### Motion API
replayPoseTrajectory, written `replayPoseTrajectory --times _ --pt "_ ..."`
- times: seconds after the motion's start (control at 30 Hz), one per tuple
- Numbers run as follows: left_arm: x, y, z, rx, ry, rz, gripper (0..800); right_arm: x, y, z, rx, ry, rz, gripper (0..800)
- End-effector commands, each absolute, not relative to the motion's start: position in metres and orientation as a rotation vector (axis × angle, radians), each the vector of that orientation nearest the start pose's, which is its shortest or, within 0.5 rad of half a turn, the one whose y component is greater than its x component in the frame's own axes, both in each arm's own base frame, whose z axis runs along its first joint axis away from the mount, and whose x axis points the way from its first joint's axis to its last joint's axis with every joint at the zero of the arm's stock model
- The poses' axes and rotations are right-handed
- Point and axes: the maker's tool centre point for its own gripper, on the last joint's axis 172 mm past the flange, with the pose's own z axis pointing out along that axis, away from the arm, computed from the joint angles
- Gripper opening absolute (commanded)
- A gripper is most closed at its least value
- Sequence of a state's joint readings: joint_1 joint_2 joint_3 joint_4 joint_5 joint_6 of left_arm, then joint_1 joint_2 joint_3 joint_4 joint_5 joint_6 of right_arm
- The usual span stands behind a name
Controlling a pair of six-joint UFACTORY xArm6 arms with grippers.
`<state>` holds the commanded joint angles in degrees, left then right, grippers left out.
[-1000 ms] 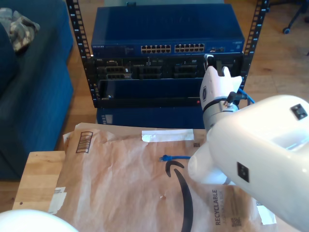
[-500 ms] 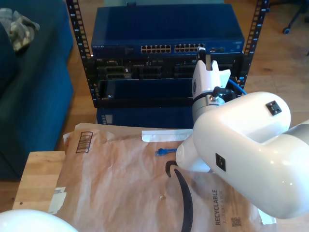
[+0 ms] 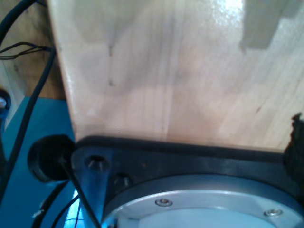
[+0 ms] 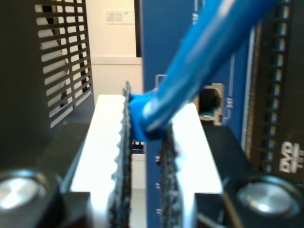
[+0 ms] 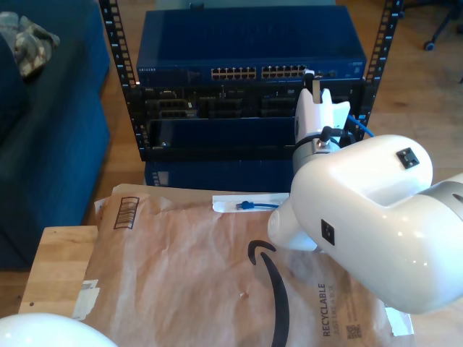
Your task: Grab the cable and plug it in
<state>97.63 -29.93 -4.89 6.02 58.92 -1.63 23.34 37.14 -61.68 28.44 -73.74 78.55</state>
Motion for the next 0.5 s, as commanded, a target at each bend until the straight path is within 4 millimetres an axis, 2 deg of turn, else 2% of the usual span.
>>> replayPoseTrajectory --times 0.5 --pt "-0.0363 0.1203 0.0274 1.918 2.095 -0.488 800 0.657 0.132 0.2734 -1.109 1.201 -1.306 0"
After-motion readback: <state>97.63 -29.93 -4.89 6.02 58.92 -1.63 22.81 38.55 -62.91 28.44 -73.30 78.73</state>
